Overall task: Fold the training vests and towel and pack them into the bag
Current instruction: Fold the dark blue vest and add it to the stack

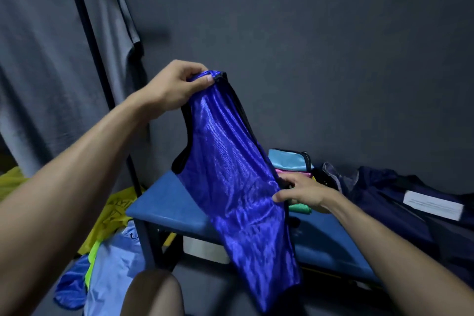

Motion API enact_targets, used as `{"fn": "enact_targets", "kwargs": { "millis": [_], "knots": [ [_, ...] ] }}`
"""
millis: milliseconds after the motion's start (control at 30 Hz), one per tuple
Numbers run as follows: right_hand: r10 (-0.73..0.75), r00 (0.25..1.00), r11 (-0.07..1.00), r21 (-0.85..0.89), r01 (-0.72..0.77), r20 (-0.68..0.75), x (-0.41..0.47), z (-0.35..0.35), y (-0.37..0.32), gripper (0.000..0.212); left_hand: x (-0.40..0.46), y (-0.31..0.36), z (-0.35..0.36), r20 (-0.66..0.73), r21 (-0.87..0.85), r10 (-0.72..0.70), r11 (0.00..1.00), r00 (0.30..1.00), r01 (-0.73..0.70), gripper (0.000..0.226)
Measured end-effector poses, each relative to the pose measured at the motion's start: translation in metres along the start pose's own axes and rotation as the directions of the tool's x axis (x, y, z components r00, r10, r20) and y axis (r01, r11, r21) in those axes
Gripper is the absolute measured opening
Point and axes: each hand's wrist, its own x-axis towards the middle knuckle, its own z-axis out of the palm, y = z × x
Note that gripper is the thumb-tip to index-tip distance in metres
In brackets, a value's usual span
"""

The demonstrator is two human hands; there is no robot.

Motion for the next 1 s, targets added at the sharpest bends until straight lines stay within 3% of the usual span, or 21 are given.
{"fn": "enact_targets", "kwargs": {
  "millis": [133,200,467,633,767,1000],
  "knots": [
    [0.054,0.997,0.96,0.279,-0.035,-0.062,-0.006,-0.001,0.03,0.034,-0.004,-0.017,0.005,-0.03,-0.146,-0.06,0.988,0.998,0.055,0.02],
    [0.07,0.995,0.942,0.332,-0.045,-0.064,-0.008,0.001,0.041,0.039,-0.005,-0.024,0.007,-0.037,-0.183,-0.079,0.981,0.996,0.071,0.021],
    [0.165,0.986,0.968,0.189,-0.165,0.016,-0.008,0.014,0.055,0.057,-0.007,-0.032,0.019,-0.023,-0.194,-0.095,0.977,0.995,0.089,0.025],
    [0.132,0.989,0.95,0.277,-0.145,0.066,-0.005,0.019,0.053,0.071,-0.01,-0.031,0.019,-0.065,-0.27,-0.104,0.959,0.992,0.083,0.017],
    [0.076,0.988,0.934,0.337,-0.119,0.137,-0.003,0.024,0.05,0.078,-0.011,-0.026,0.016,-0.014,-0.383,-0.093,0.92,0.996,0.08,0.019],
    [-0.021,0.976,0.929,0.365,-0.061,0.217,-0.002,0.043,0.036,0.054,-0.009,-0.016,0.014,0.015,-0.399,-0.048,0.916,0.999,0.05,0.017]
  ]
}}
